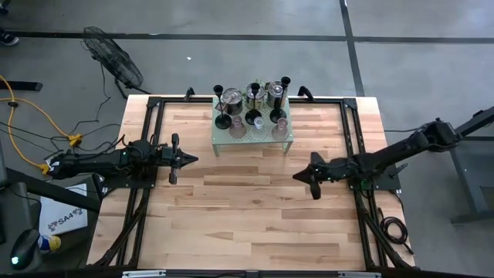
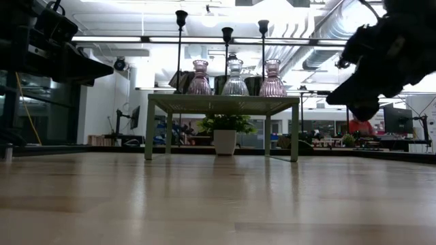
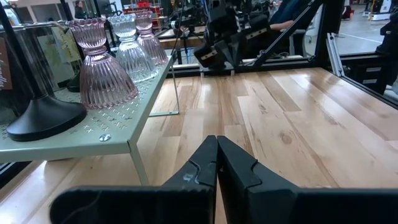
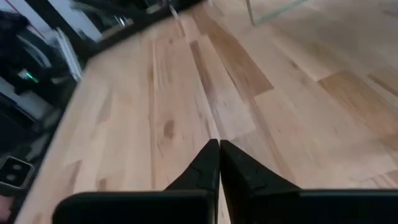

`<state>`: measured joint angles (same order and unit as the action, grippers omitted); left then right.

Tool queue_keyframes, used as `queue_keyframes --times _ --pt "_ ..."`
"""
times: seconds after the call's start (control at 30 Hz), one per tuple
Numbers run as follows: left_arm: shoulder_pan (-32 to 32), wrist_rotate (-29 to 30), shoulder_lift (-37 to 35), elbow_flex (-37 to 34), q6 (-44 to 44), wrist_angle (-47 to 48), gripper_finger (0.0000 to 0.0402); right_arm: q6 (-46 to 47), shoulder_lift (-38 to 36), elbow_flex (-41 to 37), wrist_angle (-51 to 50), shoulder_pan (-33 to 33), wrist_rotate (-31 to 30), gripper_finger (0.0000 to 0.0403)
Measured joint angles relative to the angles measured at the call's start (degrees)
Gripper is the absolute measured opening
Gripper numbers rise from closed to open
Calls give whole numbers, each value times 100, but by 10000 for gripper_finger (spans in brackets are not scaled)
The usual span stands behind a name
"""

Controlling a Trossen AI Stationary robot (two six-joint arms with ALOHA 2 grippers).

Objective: Pick & Place candle stick holders
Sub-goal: Return to Home Position

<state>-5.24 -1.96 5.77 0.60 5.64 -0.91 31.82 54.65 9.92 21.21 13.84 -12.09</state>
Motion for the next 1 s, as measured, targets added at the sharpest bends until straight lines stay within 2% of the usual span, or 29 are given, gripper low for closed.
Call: queue_keyframes --times 0.1,0.3,0.67,0.83,1.0 --pt "-1 0 1 0 0 1 0 -51 -391 -371 291 5 2 3" --pt "-1 0 -1 0 0 2 0 -172 -1416 -944 215 5 -125 2" --pt "0 0 0 0 1 2 0 -376 -3106 -943 -1746 5 -284 2" --pt "1 0 -1 0 1 2 0 -778 -3665 -943 -1813 5 19 2" --pt "0 0 0 0 1 2 0 -1062 -3979 -945 -1922 5 568 2"
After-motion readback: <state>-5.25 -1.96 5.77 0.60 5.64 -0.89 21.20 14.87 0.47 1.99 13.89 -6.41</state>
